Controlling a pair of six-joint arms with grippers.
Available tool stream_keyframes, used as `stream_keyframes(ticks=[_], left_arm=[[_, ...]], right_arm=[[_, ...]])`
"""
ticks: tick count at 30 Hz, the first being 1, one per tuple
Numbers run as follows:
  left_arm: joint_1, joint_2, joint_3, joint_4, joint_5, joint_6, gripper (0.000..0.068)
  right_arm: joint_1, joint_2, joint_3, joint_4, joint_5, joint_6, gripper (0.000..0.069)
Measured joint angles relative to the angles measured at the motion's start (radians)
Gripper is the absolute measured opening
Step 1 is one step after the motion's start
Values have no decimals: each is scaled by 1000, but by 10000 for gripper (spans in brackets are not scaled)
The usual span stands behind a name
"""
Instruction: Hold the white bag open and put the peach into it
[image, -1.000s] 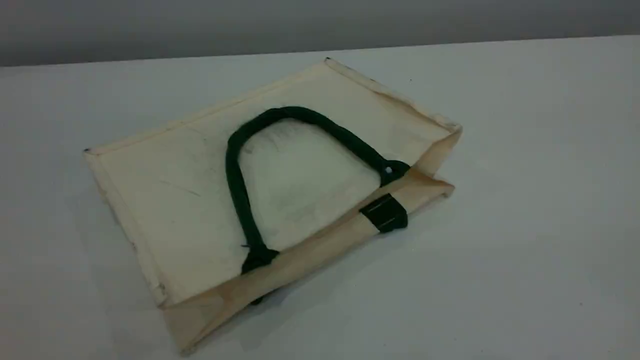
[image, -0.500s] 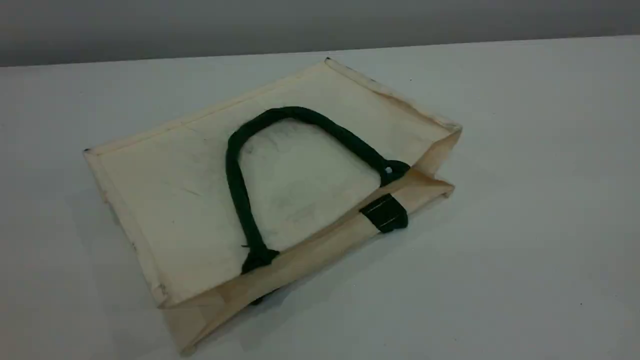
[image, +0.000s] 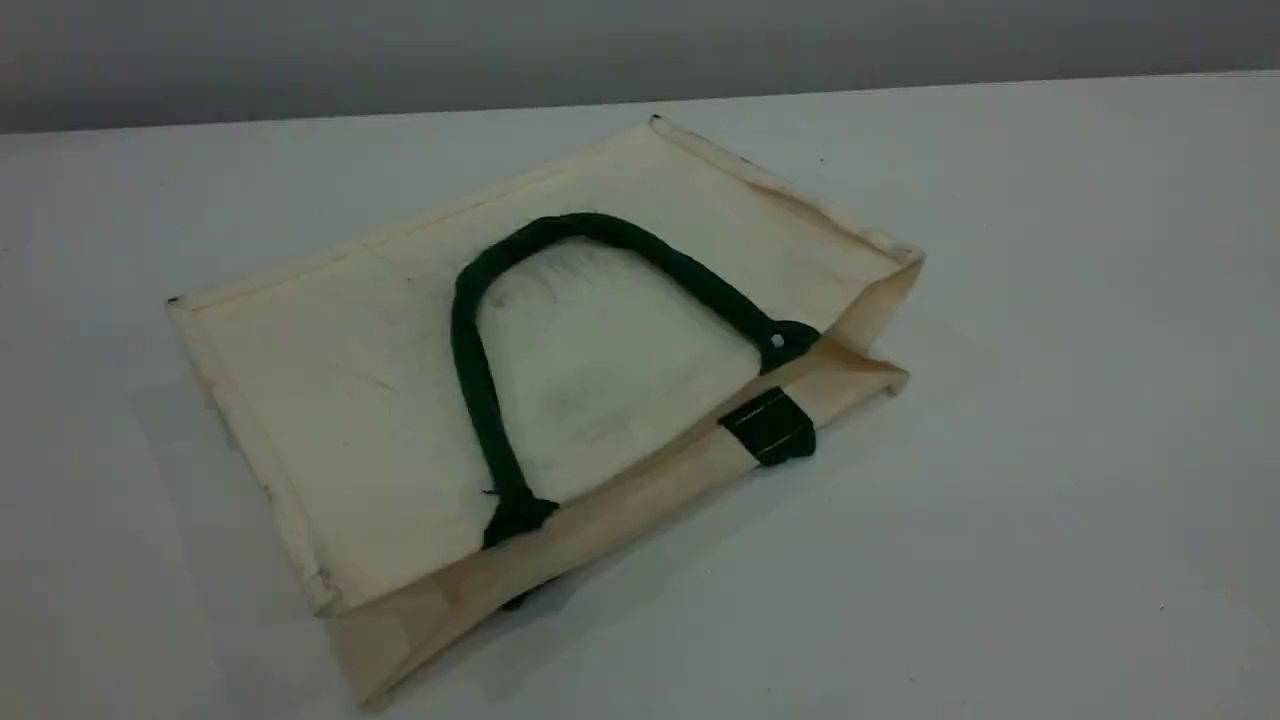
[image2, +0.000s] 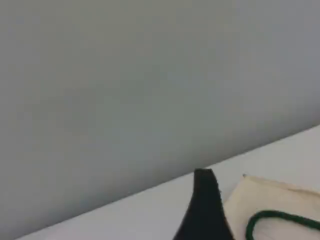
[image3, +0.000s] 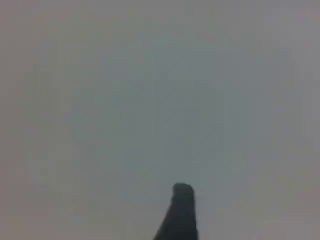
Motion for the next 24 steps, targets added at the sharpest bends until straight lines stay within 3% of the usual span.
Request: stream_keyframes(ticks=[9,14,24], left_arm=[[-33,-3,1,25,100,0,509],[-42,-3,2,25,137,-2,509],[-42,-3,142,15,119,-17,509]], right_arm=[[72,0,0,-32,145,-2,593],[89,0,13,-28,151,-2,593],[89,0,230,8,94,-2,593]])
